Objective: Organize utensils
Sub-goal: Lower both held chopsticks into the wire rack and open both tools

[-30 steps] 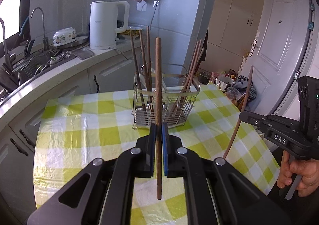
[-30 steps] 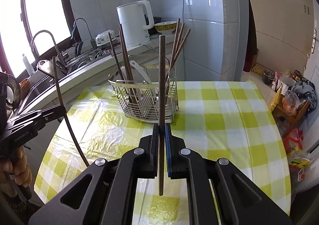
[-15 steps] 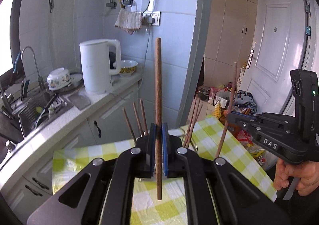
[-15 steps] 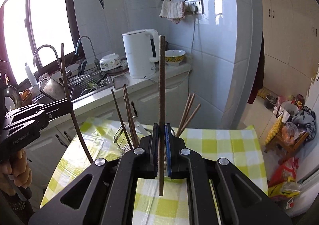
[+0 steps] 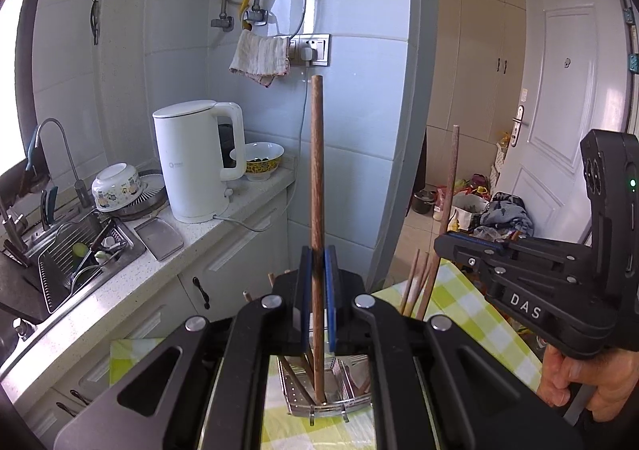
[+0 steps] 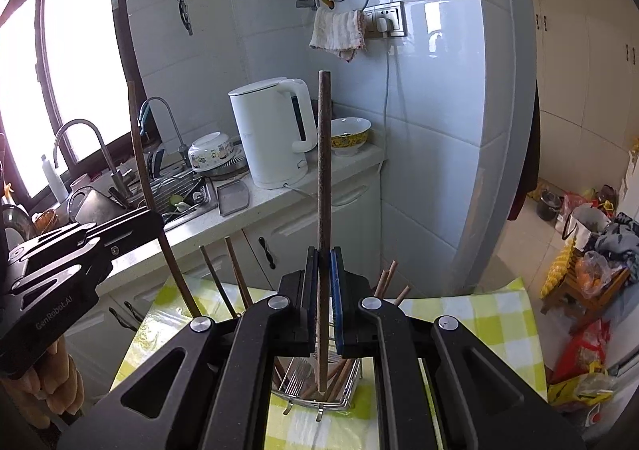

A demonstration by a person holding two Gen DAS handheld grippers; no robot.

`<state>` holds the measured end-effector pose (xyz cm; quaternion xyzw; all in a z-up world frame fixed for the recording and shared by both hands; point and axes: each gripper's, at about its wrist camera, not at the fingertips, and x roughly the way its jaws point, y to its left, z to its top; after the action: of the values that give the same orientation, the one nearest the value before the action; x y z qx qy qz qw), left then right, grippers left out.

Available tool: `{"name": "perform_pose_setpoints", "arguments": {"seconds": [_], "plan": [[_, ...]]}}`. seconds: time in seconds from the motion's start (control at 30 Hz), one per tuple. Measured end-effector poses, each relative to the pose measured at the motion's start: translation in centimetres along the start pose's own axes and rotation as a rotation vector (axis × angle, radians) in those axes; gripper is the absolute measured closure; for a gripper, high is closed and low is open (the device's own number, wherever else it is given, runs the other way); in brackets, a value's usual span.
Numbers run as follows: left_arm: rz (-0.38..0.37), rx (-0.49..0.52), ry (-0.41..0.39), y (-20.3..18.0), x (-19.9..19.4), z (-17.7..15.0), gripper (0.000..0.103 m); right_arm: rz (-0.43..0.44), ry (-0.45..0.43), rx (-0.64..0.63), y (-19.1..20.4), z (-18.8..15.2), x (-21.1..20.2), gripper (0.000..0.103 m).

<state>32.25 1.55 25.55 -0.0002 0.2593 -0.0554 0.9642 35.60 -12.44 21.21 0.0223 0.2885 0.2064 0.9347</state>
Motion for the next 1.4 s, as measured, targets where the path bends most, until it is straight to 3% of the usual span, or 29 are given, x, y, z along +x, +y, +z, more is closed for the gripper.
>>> {"name": "perform_pose_setpoints", "arguments": {"seconds": [0.57, 1.4], "plan": [[0.03, 0.005, 0.053, 0.1, 4.3, -2.4, 0.097, 0.005, 0.035, 0.025, -0.4, -1.5, 4.3, 0.095], [0.037, -0.043, 0.105, 1.5, 6.5, -6.3, 0.097, 0.046, 0.145, 0.058, 0.5, -6.3, 9.2, 0.095]]}}
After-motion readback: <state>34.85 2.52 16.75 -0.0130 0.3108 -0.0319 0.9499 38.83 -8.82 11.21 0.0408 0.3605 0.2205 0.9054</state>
